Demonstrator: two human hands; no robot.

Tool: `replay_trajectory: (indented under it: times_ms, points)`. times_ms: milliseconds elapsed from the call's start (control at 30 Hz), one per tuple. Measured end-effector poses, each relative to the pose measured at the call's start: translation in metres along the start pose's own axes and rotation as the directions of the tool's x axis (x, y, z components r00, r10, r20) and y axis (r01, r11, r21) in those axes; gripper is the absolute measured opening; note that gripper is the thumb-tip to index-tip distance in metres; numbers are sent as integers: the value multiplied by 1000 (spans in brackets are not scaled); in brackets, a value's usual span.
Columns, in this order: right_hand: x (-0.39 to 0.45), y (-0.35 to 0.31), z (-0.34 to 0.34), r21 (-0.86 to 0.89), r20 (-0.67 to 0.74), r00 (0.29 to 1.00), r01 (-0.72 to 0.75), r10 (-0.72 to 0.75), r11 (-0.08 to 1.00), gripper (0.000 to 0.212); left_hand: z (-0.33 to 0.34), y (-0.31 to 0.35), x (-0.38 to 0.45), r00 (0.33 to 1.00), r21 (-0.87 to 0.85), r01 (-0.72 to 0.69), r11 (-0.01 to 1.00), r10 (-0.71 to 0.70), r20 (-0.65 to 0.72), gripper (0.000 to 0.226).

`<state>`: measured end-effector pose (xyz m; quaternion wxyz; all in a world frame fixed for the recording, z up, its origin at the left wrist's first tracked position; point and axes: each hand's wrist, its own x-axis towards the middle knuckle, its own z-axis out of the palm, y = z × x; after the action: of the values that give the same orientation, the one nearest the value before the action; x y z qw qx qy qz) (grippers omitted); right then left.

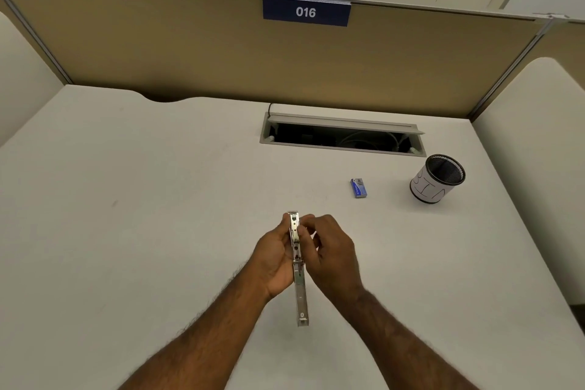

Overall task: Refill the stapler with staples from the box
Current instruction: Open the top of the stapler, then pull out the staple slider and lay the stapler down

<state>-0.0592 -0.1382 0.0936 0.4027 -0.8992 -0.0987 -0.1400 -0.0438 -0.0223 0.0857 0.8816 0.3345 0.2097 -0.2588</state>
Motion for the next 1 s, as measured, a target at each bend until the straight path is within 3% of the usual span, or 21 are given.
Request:
replay_trajectory:
  times_ms: [333, 600, 767, 1000]
  points:
    - [-1, 0, 7, -14, 80, 996, -31, 32, 999, 23, -2, -5, 1, 992, 62, -26, 998, 33, -118, 42]
    - [-9, -1, 16, -111, 136, 990, -16, 31, 994, 11, -6, -9, 5, 982, 75, 15, 997, 0, -190, 39]
    - [-16, -3, 15, -106, 70, 997, 53, -46, 993, 6, -6, -9, 5, 984, -24, 38, 999, -42, -171, 43]
    - [-27, -4, 14, 30, -32, 998, 50, -49, 998, 7, -6, -8, 6, 992, 78, 23, 997, -14, -124, 47]
